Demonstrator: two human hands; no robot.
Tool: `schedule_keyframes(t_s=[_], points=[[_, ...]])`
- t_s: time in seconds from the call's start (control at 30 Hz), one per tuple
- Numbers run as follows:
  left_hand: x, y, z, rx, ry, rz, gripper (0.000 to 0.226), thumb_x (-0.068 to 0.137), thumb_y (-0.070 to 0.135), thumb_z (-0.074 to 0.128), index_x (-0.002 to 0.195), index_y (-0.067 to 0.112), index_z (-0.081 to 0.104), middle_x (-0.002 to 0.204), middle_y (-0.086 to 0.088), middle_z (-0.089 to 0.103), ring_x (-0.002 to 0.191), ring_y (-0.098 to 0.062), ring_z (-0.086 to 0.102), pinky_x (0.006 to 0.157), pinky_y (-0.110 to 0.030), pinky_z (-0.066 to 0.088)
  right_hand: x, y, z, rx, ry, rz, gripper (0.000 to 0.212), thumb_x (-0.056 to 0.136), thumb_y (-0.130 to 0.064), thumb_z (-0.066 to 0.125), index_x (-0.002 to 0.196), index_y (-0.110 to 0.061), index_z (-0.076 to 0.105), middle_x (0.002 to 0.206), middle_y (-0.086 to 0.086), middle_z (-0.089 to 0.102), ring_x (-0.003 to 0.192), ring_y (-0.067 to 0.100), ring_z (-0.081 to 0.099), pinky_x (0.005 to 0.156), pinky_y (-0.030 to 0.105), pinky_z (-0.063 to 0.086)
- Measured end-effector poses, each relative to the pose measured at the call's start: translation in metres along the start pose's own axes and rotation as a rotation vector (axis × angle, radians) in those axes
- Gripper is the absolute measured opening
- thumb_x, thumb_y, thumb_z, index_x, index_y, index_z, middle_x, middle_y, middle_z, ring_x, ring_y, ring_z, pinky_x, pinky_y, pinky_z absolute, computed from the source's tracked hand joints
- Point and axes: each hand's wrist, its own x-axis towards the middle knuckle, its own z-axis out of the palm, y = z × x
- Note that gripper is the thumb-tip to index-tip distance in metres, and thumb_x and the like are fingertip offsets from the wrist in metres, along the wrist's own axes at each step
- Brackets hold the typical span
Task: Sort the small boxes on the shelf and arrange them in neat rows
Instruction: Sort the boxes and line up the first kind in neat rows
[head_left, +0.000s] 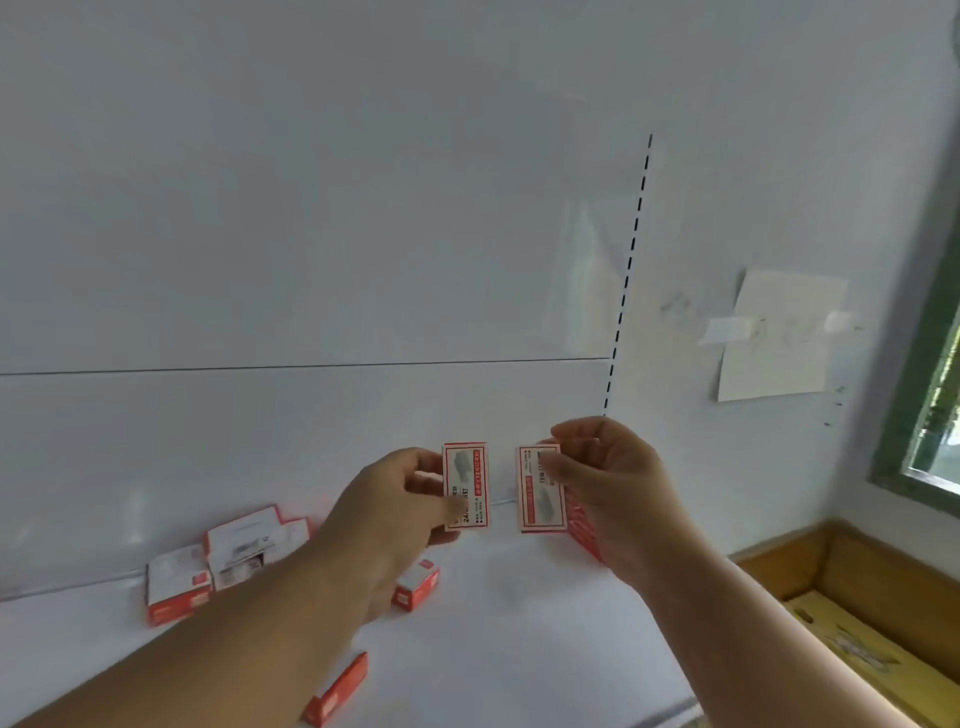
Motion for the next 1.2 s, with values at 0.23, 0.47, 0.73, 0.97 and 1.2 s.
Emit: schedule_keyframes(t_s=[0.23, 0.47, 0.73, 0.97, 1.2], points=[[0.063, 0.026, 0.096, -0.031, 0.016, -0.046, 0.018, 0.083, -0.005, 0.071, 0.095, 0.009, 0.068, 0.079, -0.01, 0.077, 0.075, -0.026, 0.075, 0.066, -0.037, 0.06, 0.101, 0.001, -0.106, -0.393, 0.093, 0.056, 0.014, 0.076, -0.008, 0.08, 0.074, -0.013, 0.067, 0.072, 0.008, 0.073, 0.07, 0.026, 0.071, 0.073, 0.057, 0.056], [0.121, 0.02, 0.152, 0.016, 0.163, -0.144, 0.011, 0.087, -0.001, 0.066, 0.097, 0.003, 0.068, 0.082, -0.013, 0.077, 0.075, -0.026, 0.076, 0.071, -0.043, 0.063, 0.165, 0.035, -0.12, -0.607, -0.092, 0.152, 0.012, 0.081, -0.017, 0.077, 0.085, -0.014, 0.066, 0.081, 0.004, 0.073, 0.071, 0.019, 0.071, 0.052, 0.024, 0.051], [0.133, 0.017, 0.174, 0.329, 0.214, -0.176, 0.003, 0.085, 0.008, 0.07, 0.082, 0.007, 0.069, 0.081, -0.016, 0.076, 0.074, -0.028, 0.074, 0.065, -0.035, 0.056, 0.18, 0.059, -0.121, -0.956, -0.217, -0.003, 0.009, 0.08, -0.016, 0.066, 0.077, -0.021, 0.058, 0.08, -0.003, 0.063, 0.068, 0.013, 0.062, 0.05, 0.023, 0.046], [0.132, 0.019, 0.174, 0.507, 0.275, -0.087, 0.015, 0.079, 0.02, 0.077, 0.077, 0.015, 0.062, 0.079, -0.008, 0.072, 0.078, -0.026, 0.069, 0.078, -0.041, 0.057, 0.18, 0.052, -0.114, -1.024, -0.248, -0.057, 0.007, 0.085, -0.021, 0.066, 0.085, -0.019, 0.06, 0.083, -0.004, 0.062, 0.077, 0.017, 0.064, 0.067, 0.032, 0.057], [0.105, 0.011, 0.127, 0.816, 0.328, 0.053, 0.012, 0.08, 0.027, 0.068, 0.086, 0.027, 0.057, 0.087, 0.006, 0.061, 0.081, -0.016, 0.061, 0.066, -0.026, 0.046, 0.152, 0.025, -0.082, -1.006, -0.255, -0.191, 0.004, 0.087, -0.022, 0.062, 0.085, -0.023, 0.059, 0.084, -0.007, 0.062, 0.07, 0.012, 0.06, 0.059, 0.023, 0.049]])
